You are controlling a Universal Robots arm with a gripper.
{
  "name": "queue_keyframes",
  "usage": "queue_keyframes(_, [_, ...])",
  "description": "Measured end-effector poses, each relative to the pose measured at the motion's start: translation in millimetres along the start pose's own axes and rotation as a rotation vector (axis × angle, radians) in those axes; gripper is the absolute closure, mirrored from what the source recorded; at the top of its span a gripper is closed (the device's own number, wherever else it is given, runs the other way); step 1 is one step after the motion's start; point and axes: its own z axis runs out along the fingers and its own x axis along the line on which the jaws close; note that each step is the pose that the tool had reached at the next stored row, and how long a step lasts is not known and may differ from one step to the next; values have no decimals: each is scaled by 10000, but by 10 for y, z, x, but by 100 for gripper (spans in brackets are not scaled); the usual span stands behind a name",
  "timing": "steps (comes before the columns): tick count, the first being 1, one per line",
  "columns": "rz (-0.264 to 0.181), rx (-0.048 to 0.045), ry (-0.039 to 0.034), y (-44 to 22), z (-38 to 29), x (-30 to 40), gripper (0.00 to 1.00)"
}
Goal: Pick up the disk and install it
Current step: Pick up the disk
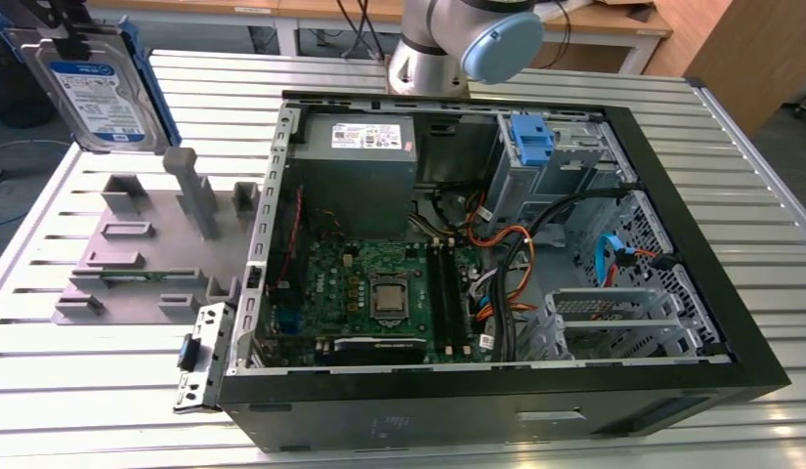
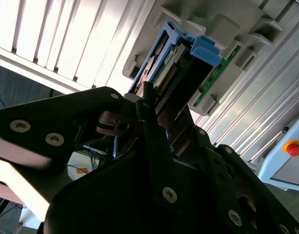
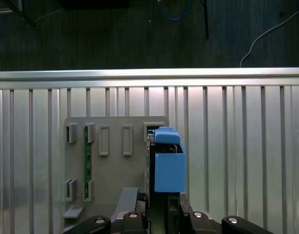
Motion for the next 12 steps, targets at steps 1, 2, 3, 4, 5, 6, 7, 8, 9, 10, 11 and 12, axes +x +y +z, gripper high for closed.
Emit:
queue_keyframes(1, [0, 2, -1, 0, -1, 0, 65])
queue_keyframes(2, [0, 2, -1, 0, -5, 0, 65])
queue_keyframes(3, [0, 1, -1, 0, -10, 0, 65])
queue_keyframes(4, [0, 1, 0, 0, -12, 0, 65])
queue_keyframes(5, [0, 1, -1, 0, -13, 0, 65])
queue_keyframes(6, [0, 1, -1, 0, -16, 0, 65])
queue_keyframes(7, [0, 2, -1, 0, -18, 0, 65])
queue_keyframes(8, [0, 2, -1, 0, -19, 0, 65])
queue_keyframes(9, [0, 4, -2, 0, -18, 0, 65])
queue_keyframes(10, [0, 4, -2, 0, -19, 0, 65])
queue_keyframes(11, [0, 2, -1, 0, -20, 0, 65])
queue_keyframes(12, [0, 2, -1, 0, -20, 0, 65])
